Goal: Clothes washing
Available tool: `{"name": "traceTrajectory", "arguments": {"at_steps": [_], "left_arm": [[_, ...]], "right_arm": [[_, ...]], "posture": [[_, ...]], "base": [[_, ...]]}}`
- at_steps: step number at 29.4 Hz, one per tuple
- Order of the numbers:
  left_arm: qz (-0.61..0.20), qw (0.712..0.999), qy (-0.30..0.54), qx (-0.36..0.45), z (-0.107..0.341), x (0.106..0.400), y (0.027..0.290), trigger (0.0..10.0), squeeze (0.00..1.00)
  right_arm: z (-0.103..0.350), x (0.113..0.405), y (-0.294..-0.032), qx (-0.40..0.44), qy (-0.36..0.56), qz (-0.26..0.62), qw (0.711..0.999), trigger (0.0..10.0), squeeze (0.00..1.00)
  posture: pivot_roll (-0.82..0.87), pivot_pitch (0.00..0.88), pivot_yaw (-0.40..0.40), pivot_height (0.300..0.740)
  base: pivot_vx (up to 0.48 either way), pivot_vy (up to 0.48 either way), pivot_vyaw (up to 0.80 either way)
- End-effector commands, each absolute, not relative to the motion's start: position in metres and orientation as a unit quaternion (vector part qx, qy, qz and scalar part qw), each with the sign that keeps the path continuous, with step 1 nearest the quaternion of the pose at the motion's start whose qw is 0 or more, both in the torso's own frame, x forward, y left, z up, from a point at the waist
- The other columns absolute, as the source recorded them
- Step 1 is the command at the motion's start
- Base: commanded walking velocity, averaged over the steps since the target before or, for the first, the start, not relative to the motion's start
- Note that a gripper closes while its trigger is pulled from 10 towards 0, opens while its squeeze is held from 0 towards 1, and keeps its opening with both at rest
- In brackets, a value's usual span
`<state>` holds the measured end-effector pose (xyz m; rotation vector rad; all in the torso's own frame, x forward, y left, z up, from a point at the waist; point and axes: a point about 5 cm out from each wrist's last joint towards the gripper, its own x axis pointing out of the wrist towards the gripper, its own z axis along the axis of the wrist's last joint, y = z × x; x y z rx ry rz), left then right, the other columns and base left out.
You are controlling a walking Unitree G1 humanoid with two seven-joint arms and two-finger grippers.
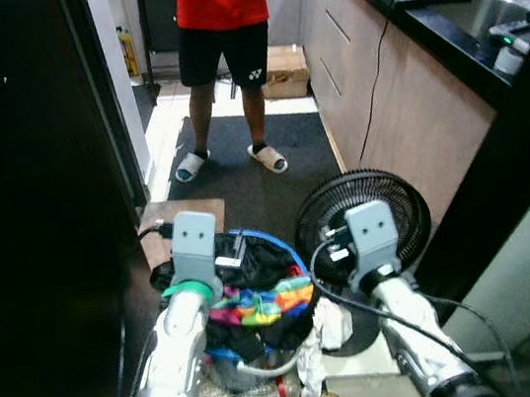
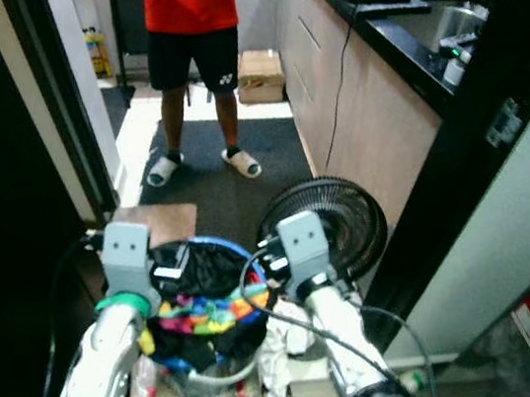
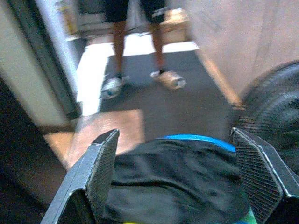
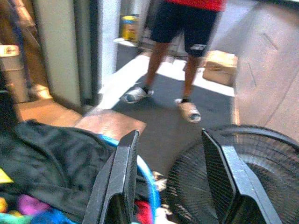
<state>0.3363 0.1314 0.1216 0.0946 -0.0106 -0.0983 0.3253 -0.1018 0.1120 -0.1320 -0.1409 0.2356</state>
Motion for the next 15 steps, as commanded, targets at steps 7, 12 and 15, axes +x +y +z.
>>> {"name": "traceTrajectory", "arguments": {"at_steps": [7,12,15], "left_arm": [[-0.056,0.997,0.017,0.047,0.110,0.333,0.126,10.0,0.00],[-0.059,0.996,0.033,0.062,0.099,0.329,0.128,10.0,0.00],[-0.060,0.991,0.075,0.098,0.070,0.317,0.137,10.0,0.00]], "right_arm": [[0.106,0.325,-0.109,-0.079,-0.059,0.116,0.988,10.0,0.00],[0.103,0.325,-0.105,-0.083,-0.052,0.128,0.987,10.0,0.00],[0.094,0.325,-0.101,-0.088,-0.035,0.138,0.986,10.0,0.00]], "posture": [[0.06,0.000,-0.018,0.740],[0.07,0.000,-0.019,0.740],[0.07,0.000,-0.014,0.740]], "base": [[0.239,0.000,0.00],[0.000,0.000,0.00],[0.000,0.000,0.00]]}}
